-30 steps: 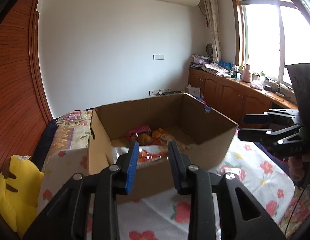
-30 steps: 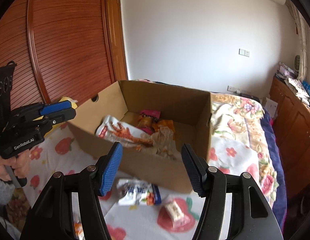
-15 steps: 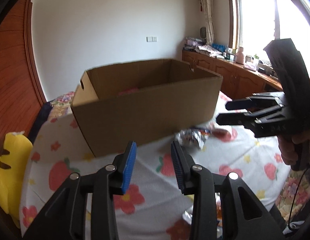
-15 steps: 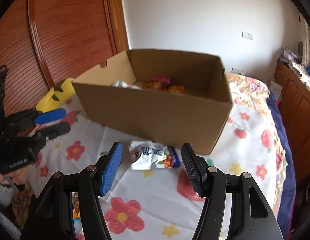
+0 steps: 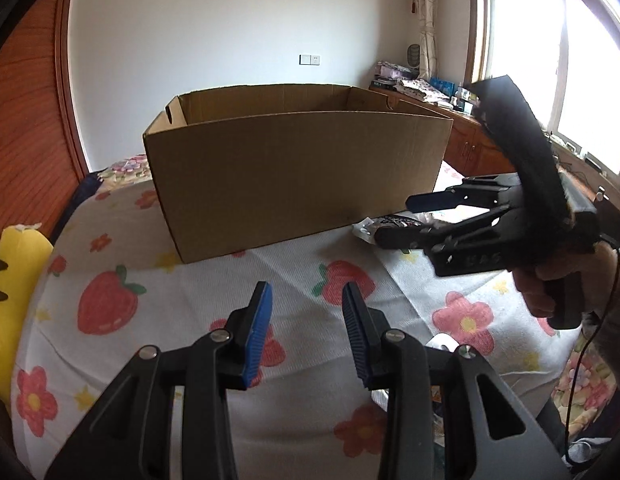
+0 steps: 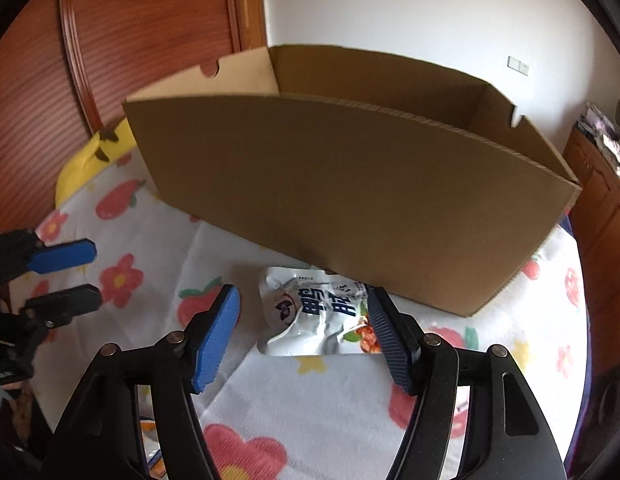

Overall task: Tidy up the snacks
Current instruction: 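Move both tools back to the remaining pouches on the bedspread, then close the right tool on the white pouch with blue lettering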

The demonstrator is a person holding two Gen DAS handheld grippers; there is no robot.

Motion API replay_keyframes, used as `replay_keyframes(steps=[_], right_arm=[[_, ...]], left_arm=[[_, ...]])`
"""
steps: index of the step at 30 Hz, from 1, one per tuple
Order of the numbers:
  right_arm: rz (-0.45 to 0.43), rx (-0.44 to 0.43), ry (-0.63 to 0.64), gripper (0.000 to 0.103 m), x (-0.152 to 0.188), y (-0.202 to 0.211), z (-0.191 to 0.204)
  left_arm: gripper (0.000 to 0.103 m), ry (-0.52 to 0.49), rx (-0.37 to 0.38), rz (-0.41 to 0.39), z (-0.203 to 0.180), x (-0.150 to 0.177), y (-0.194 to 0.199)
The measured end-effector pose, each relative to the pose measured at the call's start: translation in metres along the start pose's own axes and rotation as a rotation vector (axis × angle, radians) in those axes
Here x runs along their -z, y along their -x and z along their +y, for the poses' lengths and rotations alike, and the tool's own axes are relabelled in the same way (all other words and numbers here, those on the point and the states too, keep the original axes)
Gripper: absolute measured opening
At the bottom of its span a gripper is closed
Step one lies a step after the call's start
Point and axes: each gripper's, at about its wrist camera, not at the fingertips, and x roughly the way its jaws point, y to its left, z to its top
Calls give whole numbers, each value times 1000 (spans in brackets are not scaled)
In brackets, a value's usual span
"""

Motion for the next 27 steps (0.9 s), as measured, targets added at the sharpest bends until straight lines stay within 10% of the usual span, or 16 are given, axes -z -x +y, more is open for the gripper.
replay_keyframes(steps=[13, 27], right_arm=[[51, 118, 110, 67, 10, -27, 12], [35, 129, 127, 30, 18, 7, 21]], left_arm=[[36, 16, 10, 3, 4, 6, -1], [37, -18, 68, 23, -12, 16, 1]])
